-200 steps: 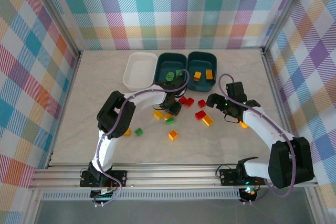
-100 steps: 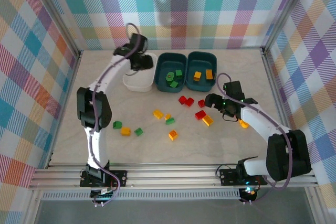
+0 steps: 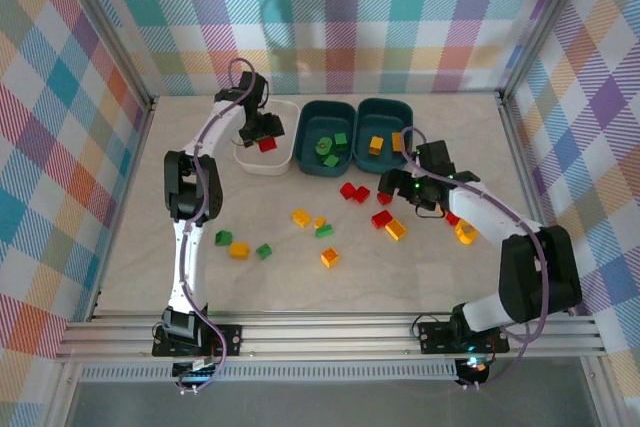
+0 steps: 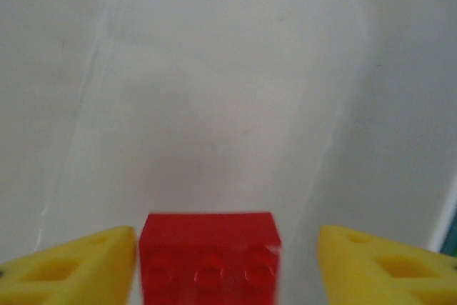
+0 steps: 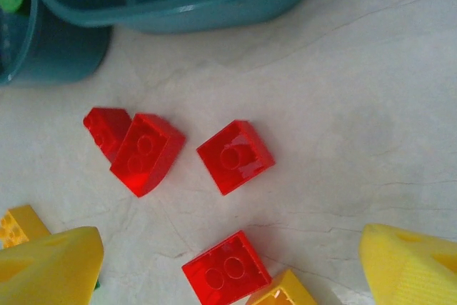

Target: Sort the legos into containers by color

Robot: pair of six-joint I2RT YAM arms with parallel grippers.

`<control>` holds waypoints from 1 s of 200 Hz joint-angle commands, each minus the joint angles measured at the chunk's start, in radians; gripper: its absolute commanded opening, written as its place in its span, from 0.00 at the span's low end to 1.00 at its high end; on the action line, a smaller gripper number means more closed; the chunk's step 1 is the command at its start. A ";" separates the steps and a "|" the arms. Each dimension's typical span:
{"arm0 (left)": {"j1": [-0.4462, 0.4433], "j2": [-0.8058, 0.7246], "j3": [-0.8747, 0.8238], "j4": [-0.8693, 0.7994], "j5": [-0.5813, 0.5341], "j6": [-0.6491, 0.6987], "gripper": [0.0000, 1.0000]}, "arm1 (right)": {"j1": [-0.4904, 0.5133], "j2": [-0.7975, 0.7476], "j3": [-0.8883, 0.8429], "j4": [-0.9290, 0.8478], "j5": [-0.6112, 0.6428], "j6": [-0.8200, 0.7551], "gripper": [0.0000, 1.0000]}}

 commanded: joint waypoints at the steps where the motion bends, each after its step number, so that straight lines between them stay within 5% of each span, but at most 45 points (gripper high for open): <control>1: -0.003 -0.052 0.047 -0.010 0.045 -0.004 0.82 | 0.052 0.046 0.048 -0.062 0.031 -0.071 0.90; 31: -0.007 -0.165 -0.046 0.022 0.093 -0.020 0.99 | 0.125 0.124 0.105 -0.130 0.092 -0.154 0.89; 84: -0.015 -0.601 -0.684 0.353 0.187 -0.160 1.00 | 0.195 0.237 0.151 -0.193 0.168 -0.252 0.90; 124: -0.015 -0.788 -0.986 0.415 0.225 -0.199 1.00 | 0.213 0.275 0.161 -0.203 0.161 -0.278 0.86; 200: -0.015 -0.925 -1.138 0.415 0.228 -0.220 1.00 | 0.263 0.337 0.206 -0.234 0.234 -0.295 0.69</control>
